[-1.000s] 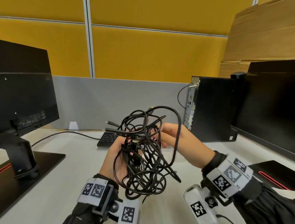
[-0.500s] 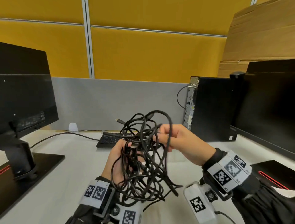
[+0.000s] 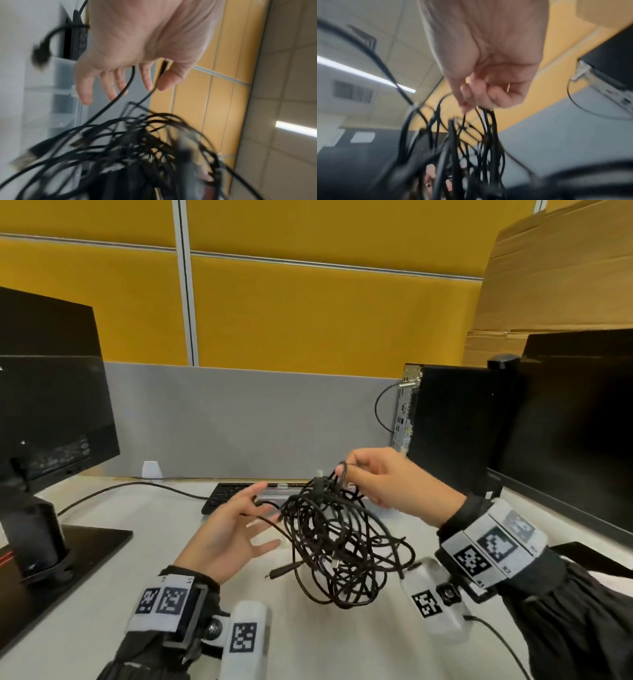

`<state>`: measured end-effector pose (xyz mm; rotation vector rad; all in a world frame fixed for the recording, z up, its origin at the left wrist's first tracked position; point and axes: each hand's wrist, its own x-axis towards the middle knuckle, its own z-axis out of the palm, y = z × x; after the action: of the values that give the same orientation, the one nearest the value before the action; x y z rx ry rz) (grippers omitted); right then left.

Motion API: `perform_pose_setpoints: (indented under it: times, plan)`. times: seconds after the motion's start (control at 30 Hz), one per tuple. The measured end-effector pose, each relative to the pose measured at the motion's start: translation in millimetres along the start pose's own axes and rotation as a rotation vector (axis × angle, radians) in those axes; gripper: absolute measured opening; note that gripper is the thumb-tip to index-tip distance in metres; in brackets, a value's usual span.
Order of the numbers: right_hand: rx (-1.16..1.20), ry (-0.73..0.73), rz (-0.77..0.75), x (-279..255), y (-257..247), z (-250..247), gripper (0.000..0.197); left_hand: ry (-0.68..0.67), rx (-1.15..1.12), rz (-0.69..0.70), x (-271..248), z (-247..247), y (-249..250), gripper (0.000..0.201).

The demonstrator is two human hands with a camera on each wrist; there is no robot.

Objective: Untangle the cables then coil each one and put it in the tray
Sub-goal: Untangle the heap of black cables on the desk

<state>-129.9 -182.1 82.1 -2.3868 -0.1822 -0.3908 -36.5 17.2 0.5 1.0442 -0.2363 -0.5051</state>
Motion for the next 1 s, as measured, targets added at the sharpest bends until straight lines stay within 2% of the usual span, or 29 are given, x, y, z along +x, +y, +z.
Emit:
perform_pose_setpoints:
  times: [0.1,0.17,0.2,0.27,0.33,0.37,0.43,0.53,0.63,0.7,0.73,0.77,0.87,0.9,0.93,1.0]
  plan:
    - [-0.286,-0.148,-0.025,6,-2,3,0.026,0.096,0.032,0.054,-1,-1,8,0.023]
    - [-0.359,-0.182,-0.013,9,-5,8,0.027,0.127,0.181,0.139,-6,6,11,0.026]
    - [-0.377,-0.188,-0.008,11,-8,11,0.027,0.103,0.277,0.194,-9,10,10,0.032]
    - [-0.4,-0.202,-0.004,15,-11,19,0.028,-0.034,0.428,0.271,-13,19,6,0.051]
    - [-0.412,-0.247,-0.021,19,-15,27,0.027,-0.178,0.536,0.262,-15,22,0,0.068]
    - [-0.406,-0.276,-0.038,20,-16,31,0.027,-0.226,0.595,0.242,-14,22,-3,0.07]
    - [-0.278,-0.316,-0.062,20,-19,32,0.025,-0.283,0.692,0.21,-12,18,-9,0.06]
    - [0.159,-0.316,-0.072,18,-19,20,0.022,-0.324,0.705,0.123,-11,11,-14,0.051]
    - [0.524,-0.231,-0.081,11,-1,9,0.017,-0.366,0.673,0.063,-8,7,-13,0.048]
    - [0.685,-0.187,-0.012,5,11,7,0.017,-0.367,0.682,0.075,-7,7,-12,0.043]
    - [0.651,-0.194,0.016,2,15,5,0.018,-0.355,0.715,0.096,-6,8,-14,0.04]
    - [0.488,-0.218,0.017,-2,16,3,0.018,-0.336,0.765,0.118,-5,9,-16,0.037]
    - [-0.436,-0.297,-0.128,-7,8,2,0.015,-0.281,0.826,0.146,0,10,-23,0.031]
    - [-0.624,-0.273,-0.184,-8,4,3,0.019,-0.265,0.809,0.154,1,11,-25,0.03]
    - [-0.651,-0.25,-0.227,-9,-1,5,0.022,-0.247,0.789,0.168,3,10,-25,0.028]
    - [-0.437,-0.28,-0.28,-9,-5,5,0.024,-0.23,0.762,0.199,3,9,-24,0.028]
